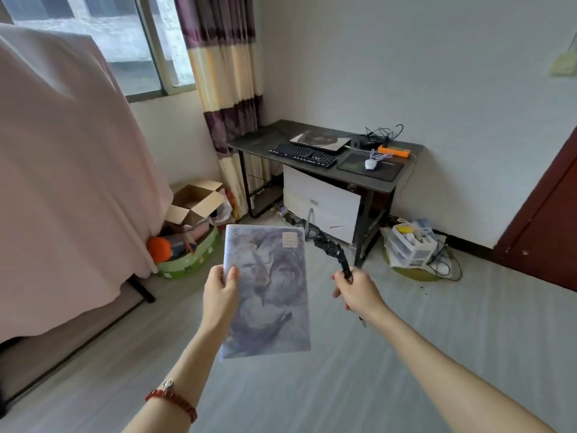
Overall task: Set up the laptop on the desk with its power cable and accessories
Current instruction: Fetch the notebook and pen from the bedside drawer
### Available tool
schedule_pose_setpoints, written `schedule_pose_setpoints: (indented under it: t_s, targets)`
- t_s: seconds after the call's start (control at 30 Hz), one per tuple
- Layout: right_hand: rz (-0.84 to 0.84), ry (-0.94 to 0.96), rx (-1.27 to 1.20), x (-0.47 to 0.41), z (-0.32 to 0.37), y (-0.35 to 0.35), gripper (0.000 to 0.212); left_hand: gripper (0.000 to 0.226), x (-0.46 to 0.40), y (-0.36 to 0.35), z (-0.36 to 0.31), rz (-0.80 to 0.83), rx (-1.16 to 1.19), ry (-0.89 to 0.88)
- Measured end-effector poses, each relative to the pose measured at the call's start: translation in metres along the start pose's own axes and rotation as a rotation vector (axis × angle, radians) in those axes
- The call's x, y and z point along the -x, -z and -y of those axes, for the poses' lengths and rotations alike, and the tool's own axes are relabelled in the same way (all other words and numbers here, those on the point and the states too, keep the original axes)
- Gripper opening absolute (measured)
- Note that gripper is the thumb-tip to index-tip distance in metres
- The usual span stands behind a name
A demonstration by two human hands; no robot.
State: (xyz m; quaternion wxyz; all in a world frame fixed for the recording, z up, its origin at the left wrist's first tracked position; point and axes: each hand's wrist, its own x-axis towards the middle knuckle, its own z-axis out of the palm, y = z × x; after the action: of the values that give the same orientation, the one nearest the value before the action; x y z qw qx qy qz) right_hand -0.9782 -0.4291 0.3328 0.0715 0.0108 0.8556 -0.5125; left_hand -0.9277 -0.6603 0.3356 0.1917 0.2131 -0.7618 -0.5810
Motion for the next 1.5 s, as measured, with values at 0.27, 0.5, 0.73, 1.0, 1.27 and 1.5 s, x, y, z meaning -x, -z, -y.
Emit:
schedule_pose_setpoints:
  t_s: [0.27,0.5,0.73,1.0,1.27,1.5]
  targets:
    - [-0.065,0.325,0.407,-0.282,0.093,-0.066,0.029,0.014,-0.272,-0.053,0.007,0.149,-0.145,-0.063]
    - [0.212,0.351,0.366,-0.472,0.149,-0.09,0.038,0.019,-0.465,-0.12,-0.016,0.503,-0.548,-0.277]
    - [0.237,0.374,0.1,-0.687,0.17,-0.115,0.013,0.023,-0.669,-0.217,-0.012,0.344,-0.465,-0.343]
    - [-0.046,0.797,0.182,-0.896,0.248,-0.163,0.006,0.086,-0.91,-0.29,-0.041,0.348,0.751,0.724]
    - [0.167,0.794,0.353,-1.083,0.246,-0.245,0.032,0.021,-1.12,-0.315,0.025,0.313,0.514,0.635]
    - [0.077,0.225,0.631,-1.241,0.216,-0.306,0.023,0.01,-1.289,-0.298,0.081,0.232,-0.139,0.305]
